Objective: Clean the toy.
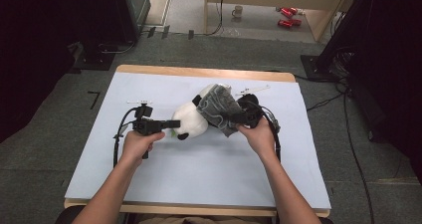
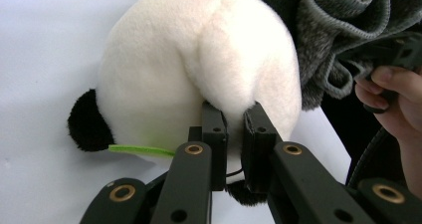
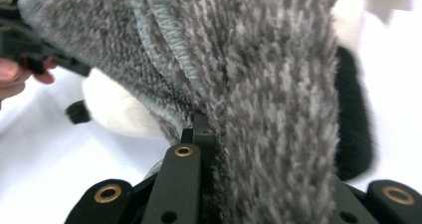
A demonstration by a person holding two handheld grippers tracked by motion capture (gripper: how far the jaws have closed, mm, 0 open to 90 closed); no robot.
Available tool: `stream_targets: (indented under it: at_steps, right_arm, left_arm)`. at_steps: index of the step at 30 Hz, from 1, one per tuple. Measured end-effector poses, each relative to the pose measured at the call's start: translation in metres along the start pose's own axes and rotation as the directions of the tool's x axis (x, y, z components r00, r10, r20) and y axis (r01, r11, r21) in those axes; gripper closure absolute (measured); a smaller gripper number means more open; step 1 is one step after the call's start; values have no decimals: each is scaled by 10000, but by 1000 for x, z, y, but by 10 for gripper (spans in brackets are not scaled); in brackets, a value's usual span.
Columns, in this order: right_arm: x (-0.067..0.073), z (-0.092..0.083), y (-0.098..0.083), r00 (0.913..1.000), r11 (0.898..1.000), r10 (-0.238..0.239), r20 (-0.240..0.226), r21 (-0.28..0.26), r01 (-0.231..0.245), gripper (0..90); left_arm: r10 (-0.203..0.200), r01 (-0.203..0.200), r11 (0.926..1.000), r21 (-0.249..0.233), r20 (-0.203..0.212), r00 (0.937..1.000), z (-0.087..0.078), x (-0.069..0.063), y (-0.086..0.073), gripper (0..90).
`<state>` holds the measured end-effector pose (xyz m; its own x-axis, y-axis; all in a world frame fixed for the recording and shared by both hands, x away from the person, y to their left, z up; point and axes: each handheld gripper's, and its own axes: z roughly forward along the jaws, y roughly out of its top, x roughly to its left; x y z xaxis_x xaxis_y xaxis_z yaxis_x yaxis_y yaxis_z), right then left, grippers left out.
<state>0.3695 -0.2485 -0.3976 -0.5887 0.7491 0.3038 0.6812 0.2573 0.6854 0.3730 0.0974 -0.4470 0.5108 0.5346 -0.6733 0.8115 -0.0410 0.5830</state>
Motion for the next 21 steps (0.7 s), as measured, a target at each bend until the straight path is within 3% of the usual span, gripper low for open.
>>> stream_targets:
  at_steps: [10,16,18,21]
  right_arm:
    - [-37,-10,-9,9920,9953,895,890,-447,-858,785]
    - [-57,-24,-12,9746,9873,1463,1694,-863,-1332,786]
    - [-61,-35,-12,9715,9819,1654,1698,-1207,-1460,786]
    - [-58,-53,-7,9734,9711,1823,1386,-1804,-1562,786]
  left_arm:
    - [58,-58,10000,-77,-64,10000,0,0,-1,835]
    - [82,-85,9998,-152,-192,9998,-2,0,0,834]
    - [127,-130,9998,-141,-233,9996,-3,1,1,834]
    - [249,-256,9995,-200,-355,9991,-3,0,1,833]
